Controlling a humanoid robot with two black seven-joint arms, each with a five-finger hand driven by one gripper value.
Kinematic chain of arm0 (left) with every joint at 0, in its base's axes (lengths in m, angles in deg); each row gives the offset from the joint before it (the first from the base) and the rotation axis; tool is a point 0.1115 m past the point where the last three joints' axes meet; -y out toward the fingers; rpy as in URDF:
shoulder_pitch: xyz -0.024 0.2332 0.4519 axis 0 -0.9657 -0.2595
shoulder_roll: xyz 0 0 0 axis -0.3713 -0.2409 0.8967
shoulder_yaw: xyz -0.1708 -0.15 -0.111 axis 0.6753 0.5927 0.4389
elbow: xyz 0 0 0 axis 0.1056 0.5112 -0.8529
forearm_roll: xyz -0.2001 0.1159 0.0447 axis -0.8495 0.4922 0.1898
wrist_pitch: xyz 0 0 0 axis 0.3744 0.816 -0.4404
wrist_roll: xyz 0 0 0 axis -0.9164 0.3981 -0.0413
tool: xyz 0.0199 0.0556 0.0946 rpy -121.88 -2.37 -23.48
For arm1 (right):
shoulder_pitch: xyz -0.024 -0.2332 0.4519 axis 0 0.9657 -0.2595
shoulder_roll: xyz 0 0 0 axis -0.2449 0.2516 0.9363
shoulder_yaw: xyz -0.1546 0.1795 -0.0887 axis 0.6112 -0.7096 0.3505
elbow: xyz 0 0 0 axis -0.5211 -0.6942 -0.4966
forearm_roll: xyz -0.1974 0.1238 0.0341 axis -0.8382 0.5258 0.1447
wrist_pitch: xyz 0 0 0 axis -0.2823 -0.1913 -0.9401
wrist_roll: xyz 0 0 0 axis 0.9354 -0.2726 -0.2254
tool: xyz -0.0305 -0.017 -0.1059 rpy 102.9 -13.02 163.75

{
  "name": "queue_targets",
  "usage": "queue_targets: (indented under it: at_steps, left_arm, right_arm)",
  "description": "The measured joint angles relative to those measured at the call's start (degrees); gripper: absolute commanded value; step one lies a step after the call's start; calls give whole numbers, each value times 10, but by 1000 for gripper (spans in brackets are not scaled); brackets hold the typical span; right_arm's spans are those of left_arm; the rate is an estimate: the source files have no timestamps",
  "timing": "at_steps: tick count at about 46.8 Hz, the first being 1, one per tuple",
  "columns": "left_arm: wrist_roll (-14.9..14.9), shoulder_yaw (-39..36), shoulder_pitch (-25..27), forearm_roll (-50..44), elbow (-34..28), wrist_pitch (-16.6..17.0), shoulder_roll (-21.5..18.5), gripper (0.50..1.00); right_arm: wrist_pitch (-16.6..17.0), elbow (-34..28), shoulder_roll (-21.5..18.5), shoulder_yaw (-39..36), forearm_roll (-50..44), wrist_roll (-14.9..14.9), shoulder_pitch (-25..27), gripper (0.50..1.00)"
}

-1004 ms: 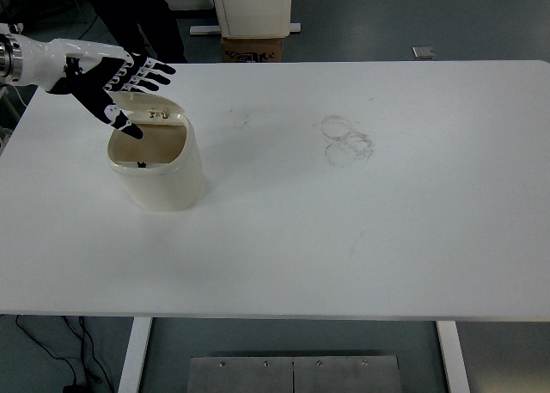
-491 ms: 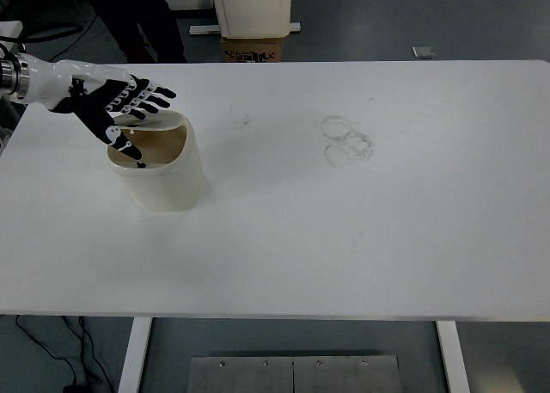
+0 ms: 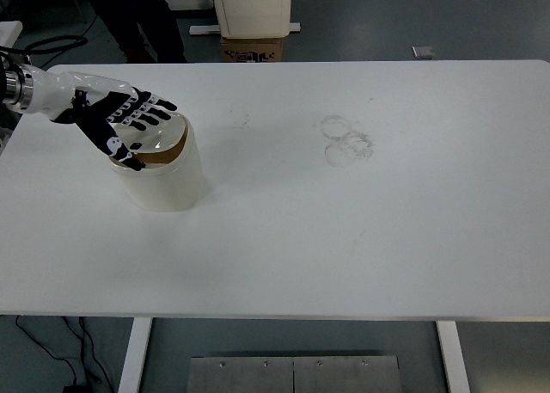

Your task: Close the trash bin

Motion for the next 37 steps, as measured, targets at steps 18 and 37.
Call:
queue_targets:
  at_steps: [18,37]
  left_arm:
    - [-14,-11,3,0,-34,0,-24,1000]
    - [-17,-12,4,0,-47,0,-26,1000]
  right_arm:
    - [0,0,0,0,0,0,0,991]
    - [0,0,0,0,0,0,0,991]
